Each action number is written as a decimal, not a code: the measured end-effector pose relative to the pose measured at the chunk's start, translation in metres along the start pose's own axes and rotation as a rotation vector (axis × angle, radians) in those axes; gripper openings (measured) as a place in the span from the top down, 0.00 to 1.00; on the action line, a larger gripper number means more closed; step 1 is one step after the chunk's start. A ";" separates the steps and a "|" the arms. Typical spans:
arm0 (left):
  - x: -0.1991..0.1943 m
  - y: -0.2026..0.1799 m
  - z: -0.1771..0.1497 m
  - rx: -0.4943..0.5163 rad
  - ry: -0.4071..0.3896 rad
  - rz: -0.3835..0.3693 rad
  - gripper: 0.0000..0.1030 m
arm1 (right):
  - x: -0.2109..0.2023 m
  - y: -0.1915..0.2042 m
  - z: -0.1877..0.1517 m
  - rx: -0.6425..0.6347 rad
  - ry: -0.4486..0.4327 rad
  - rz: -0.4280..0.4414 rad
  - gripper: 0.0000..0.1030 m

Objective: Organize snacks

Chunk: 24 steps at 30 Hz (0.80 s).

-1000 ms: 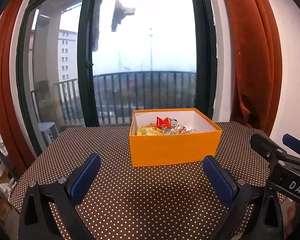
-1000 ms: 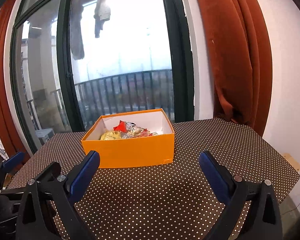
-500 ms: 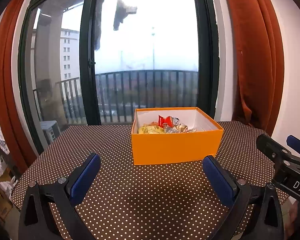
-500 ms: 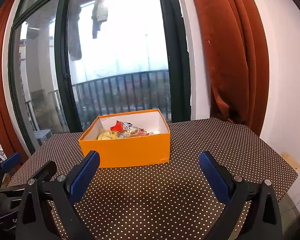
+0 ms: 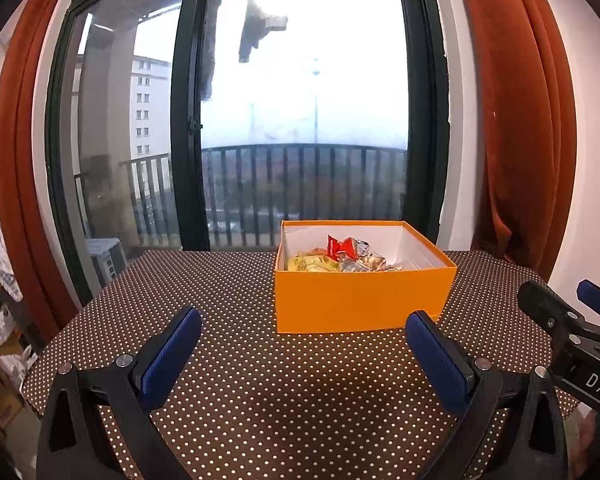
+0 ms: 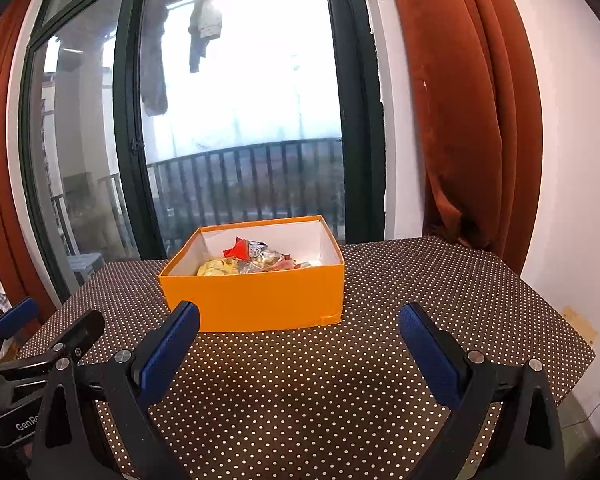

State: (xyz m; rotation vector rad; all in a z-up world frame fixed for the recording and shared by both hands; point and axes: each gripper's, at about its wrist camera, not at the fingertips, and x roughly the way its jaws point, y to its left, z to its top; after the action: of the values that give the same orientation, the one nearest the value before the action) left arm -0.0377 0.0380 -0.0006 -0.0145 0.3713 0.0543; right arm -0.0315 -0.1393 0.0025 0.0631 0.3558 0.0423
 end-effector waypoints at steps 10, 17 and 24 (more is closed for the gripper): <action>-0.001 0.001 0.002 0.004 -0.006 -0.005 0.00 | 0.000 0.002 0.001 -0.009 -0.004 0.000 0.02; 0.002 -0.001 0.002 0.007 -0.004 -0.005 0.00 | 0.002 0.000 0.002 -0.009 -0.001 -0.001 0.02; 0.007 -0.003 0.003 0.019 -0.001 -0.009 0.00 | 0.008 -0.003 0.004 0.000 0.010 -0.006 0.02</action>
State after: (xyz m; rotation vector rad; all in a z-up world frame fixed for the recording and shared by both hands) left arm -0.0298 0.0358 -0.0002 0.0024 0.3706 0.0423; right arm -0.0224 -0.1425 0.0028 0.0621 0.3660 0.0370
